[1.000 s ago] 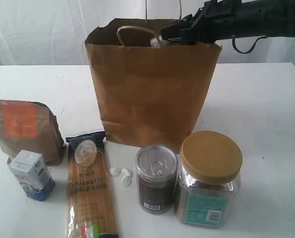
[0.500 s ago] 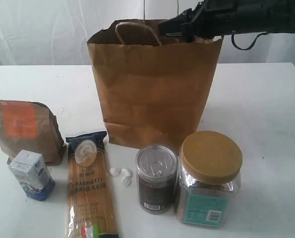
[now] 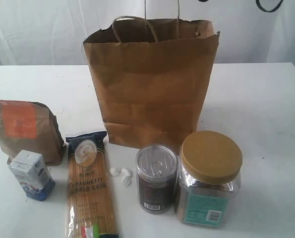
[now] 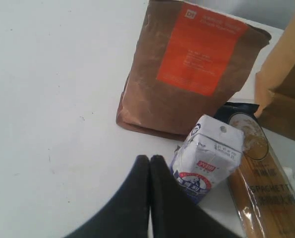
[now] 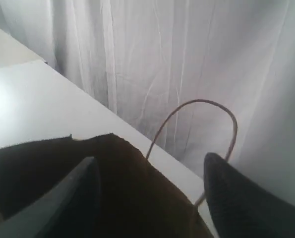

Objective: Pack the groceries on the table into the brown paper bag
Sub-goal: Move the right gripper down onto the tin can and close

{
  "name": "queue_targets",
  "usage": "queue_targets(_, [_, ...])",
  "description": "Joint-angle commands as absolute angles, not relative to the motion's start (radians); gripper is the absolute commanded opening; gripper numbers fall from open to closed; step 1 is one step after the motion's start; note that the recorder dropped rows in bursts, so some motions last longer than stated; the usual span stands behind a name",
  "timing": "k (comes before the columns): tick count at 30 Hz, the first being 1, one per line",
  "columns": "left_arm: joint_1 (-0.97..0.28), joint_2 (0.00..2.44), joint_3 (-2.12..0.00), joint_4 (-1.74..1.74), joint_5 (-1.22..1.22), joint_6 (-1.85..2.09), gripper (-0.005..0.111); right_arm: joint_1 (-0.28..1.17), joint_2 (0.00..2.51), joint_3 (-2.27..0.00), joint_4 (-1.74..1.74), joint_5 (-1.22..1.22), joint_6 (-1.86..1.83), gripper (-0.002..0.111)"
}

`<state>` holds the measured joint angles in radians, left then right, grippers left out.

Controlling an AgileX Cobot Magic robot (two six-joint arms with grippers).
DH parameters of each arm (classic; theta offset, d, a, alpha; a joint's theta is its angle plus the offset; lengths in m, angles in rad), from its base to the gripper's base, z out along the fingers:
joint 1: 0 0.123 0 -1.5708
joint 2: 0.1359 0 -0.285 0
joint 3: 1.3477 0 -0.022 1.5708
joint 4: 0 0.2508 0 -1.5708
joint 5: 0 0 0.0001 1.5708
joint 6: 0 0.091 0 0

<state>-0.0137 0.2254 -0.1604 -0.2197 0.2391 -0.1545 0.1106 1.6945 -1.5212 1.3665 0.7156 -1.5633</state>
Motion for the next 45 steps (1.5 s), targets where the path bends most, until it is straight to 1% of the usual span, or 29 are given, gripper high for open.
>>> queue_targets(1, [-0.012, 0.221, -0.159, -0.231, 0.177, -0.157, 0.0, 0.096, 1.644, -1.523, 0.907, 0.685, -1.283, 0.04])
queue_targets(2, [-0.012, 0.221, -0.159, -0.231, 0.165, -0.157, 0.0, 0.092, 1.628, -1.523, 0.676, 0.693, -1.05, 0.03])
queue_targets(3, [-0.012, 0.221, -0.159, -0.231, 0.157, -0.157, 0.0, 0.089, 1.61, -1.523, 0.506, 0.726, -0.856, 0.022])
queue_targets(4, [-0.012, 0.221, -0.159, -0.231, 0.155, -0.157, 0.0, 0.087, 1.6, -1.523, 0.426, 0.744, -0.774, 0.018])
queue_targets(5, [-0.012, 0.221, -0.159, -0.231, 0.155, -0.157, 0.0, 0.087, 1.581, -1.523, 0.322, 0.788, -0.68, 0.012])
queue_targets(7, [-0.012, 0.221, -0.159, -0.231, 0.155, -0.157, 0.0, 0.087, 1.551, -1.523, 0.23, 0.897, -0.659, 0.007])
queue_targets(8, [-0.012, 0.221, -0.159, -0.231, 0.155, -0.157, 0.0, 0.087, 1.543, -1.523, 0.226, 0.966, -0.641, 0.006])
queue_targets(9, [-0.012, 0.221, -0.166, -0.231, 0.157, -0.157, 0.0, 0.087, 1.53, -1.523, 0.233, 1.11, -0.622, 0.005])
queue_targets(11, [-0.012, 0.221, -0.175, -0.231, 0.151, -0.157, 0.0, 0.094, 1.528, -1.523, 0.249, 1.221, -0.625, 0.004])
queue_targets(14, [-0.012, 0.221, -0.19, -0.231, 0.149, -0.157, 0.0, 0.116, 1.514, -1.502, 0.253, 1.221, -0.631, 0.0])
queue_targets(17, [-0.012, 0.221, -0.219, -0.226, 0.151, -0.153, 0.0, 0.181, 1.51, -1.498, 0.255, 1.221, -0.644, 0.0])
queue_targets(19, [-0.012, 0.202, -0.265, -0.226, 0.161, -0.124, 0.0, 0.28, 1.514, -1.485, 0.255, 1.221, -0.654, 0.0])
queue_targets(20, [-0.012, 0.17, -0.295, -0.226, 0.185, -0.084, 0.0, 0.362, 1.529, -1.466, 0.252, 1.221, -0.67, 0.0])
queue_targets(23, [-0.012, 0.092, -0.347, -0.224, 0.33, 0.0, 0.0, 0.47, 1.573, -1.442, 0.221, 1.221, -0.694, 0.0])
queue_targets(26, [-0.012, 0.0, -0.368, -0.224, 0.489, 0.018, 0.0, 0.554, 1.62, -1.44, 0.198, 1.221, -0.72, 0.0])
queue_targets(29, [-0.012, 0.0, -0.369, -0.23, 0.518, 0.038, 0.0, 0.622, 1.644, -1.44, 0.198, 1.177, -0.727, 0.0])
queue_targets(31, [-0.012, 0.0, -0.345, -0.23, 0.47, 0.048, 0.0, 0.657, 1.659, -1.44, 0.198, 1.128, -0.742, 0.001])
queue_targets(33, [-0.012, 0.0, -0.312, -0.23, 0.4, 0.048, 0.0, 0.685, 1.68, -1.44, 0.205, 1.117, -0.776, 0.005])
queue_targets(35, [-0.012, 0.0, -0.268, -0.235, 0.341, 0.048, 0.0, 0.706, 1.707, -1.44, 0.205, 1.142, -0.809, 0.016])
queue_targets(37, [-0.012, 0.0, -0.23, -0.235, 0.306, 0.048, 0.0, 0.719, 1.735, -1.44, 0.203, 1.162, -0.809, 0.032])
queue_targets(40, [-0.012, 0.0, -0.206, -0.235, 0.276, 0.038, 0.0, 0.733, 1.767, -1.44, 0.201, 1.167, -0.809, 0.061])
queue_targets(42, [-0.012, 0.0, -0.206, -0.235, 0.281, 0.037, 0.0, 0.74, 1.776, -1.44, 0.194, 1.163, -0.808, 0.076])
queue_targets(43, [-0.012, 0.0, -0.206, -0.235, 0.281, 0.037, 0.0, 0.744, 1.779, -1.44, 0.189, 1.163, -0.808, 0.082])
queue_targets(45, [-0.012, 0.0, -0.206, -0.235, 0.283, 0.037, 0.0, 0.746, 1.779, -1.44, 0.182, 1.163, -0.808, 0.086])
